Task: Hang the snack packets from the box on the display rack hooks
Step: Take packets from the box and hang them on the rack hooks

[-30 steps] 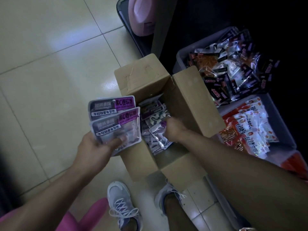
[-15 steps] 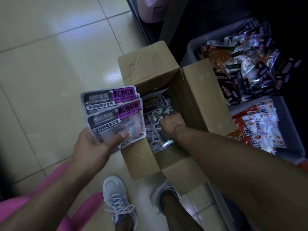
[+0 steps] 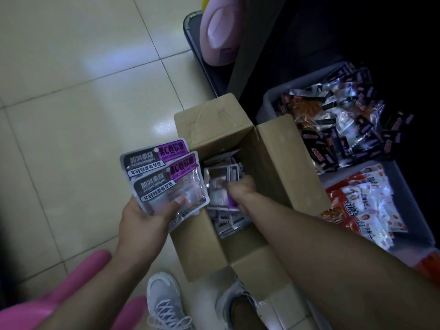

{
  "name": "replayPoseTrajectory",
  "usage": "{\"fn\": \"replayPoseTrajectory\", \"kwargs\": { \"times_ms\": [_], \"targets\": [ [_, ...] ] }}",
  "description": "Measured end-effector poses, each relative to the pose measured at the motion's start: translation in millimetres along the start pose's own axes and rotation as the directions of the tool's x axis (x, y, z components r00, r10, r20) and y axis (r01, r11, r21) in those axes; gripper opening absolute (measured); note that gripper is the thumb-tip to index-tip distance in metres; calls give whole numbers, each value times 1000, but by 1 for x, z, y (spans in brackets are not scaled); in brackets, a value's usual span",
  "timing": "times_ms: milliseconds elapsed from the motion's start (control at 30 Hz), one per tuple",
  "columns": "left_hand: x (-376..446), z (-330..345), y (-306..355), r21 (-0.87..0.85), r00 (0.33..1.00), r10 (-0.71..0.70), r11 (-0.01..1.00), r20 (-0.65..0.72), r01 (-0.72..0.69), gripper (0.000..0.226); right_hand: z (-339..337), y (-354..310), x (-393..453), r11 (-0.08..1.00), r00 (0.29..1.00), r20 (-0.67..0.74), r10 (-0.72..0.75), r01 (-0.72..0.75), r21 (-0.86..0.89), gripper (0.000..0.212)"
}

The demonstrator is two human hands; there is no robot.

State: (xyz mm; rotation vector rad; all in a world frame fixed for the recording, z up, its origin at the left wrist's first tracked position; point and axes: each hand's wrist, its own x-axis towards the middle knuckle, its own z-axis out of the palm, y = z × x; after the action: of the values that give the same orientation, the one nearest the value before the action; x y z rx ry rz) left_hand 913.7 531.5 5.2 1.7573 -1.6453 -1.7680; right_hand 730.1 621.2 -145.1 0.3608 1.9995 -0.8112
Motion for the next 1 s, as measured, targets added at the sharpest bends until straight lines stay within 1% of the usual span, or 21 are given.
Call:
{"fn": "replayPoseTrajectory", "kwargs": {
  "times_ms": [67,167,267,300,333,367,400,433,467,533,567,600,633,700,733,767,800,900,967,1000],
  "targets": [
    [4,0,-5,13,1000,17,1000,3,-17,29,18,-11,17,999,1000,-3,19,-19,38,85],
    [7,0,-11,22,999,39,999,16,-40,28,38,-23,46,998,999,3,46,-46,31,72],
    [10,-2,-15,1,998,45,999,38,-45,27,39,-33,58,995,996,70,63,-57,-80,51],
    [10,-3,-16,-8,997,49,999,57,-49,27,37,-32,62,989,993,85,78,-67,-134,49],
    [10,-4,-17,-17,996,60,998,69,-59,28,35,-33,57,972,993,62,97,-82,-220,51],
    [10,-4,-17,-19,995,67,998,67,-66,28,33,-33,45,934,997,-10,78,-77,-348,54],
    [8,-4,-17,-18,996,74,997,55,-73,29,29,-32,26,898,994,-106,20,-65,-435,53],
    [4,-4,-15,-32,997,75,997,33,-74,29,28,-29,7,888,987,-151,-47,-28,-459,47],
    [-1,-5,-12,-54,998,64,997,10,-64,29,22,-23,-15,890,977,-151,-150,67,-452,39],
    [-14,-11,3,-97,999,34,995,-29,-36,28,0,-10,-71,871,921,-122,-371,299,-391,28],
    [-22,-16,14,-115,999,25,993,-39,-29,29,-18,-8,-105,839,882,-84,-463,406,-363,22],
    [-30,-23,24,-124,999,23,992,-36,-28,31,-39,-9,-142,813,850,-41,-525,487,-319,13],
    [-39,-31,38,-120,999,22,992,-30,-26,32,-61,-16,-182,809,835,10,-550,536,-242,7],
    [-63,-48,74,-120,999,47,992,-18,-49,30,-108,-37,-267,821,831,121,-543,556,-131,24],
    [-76,-59,96,-122,998,69,990,8,-67,28,-130,-51,-309,825,826,155,-541,558,-91,29],
    [-92,-71,119,-110,996,80,991,47,-74,27,-152,-62,-348,836,830,168,-531,546,-55,29],
    [-108,-81,142,-96,991,98,991,96,-89,27,-173,-75,-385,839,828,168,-535,544,-8,24],
    [-164,-112,217,-89,948,175,984,266,-156,28,-228,-115,-483,810,794,161,-586,574,118,3],
    [-205,-126,261,-107,888,216,976,406,-189,24,-253,-135,-536,800,782,177,-597,567,194,10],
    [-225,-128,277,-121,848,232,973,477,-198,21,-261,-143,-559,804,791,169,-588,549,229,11]
  ]
}}
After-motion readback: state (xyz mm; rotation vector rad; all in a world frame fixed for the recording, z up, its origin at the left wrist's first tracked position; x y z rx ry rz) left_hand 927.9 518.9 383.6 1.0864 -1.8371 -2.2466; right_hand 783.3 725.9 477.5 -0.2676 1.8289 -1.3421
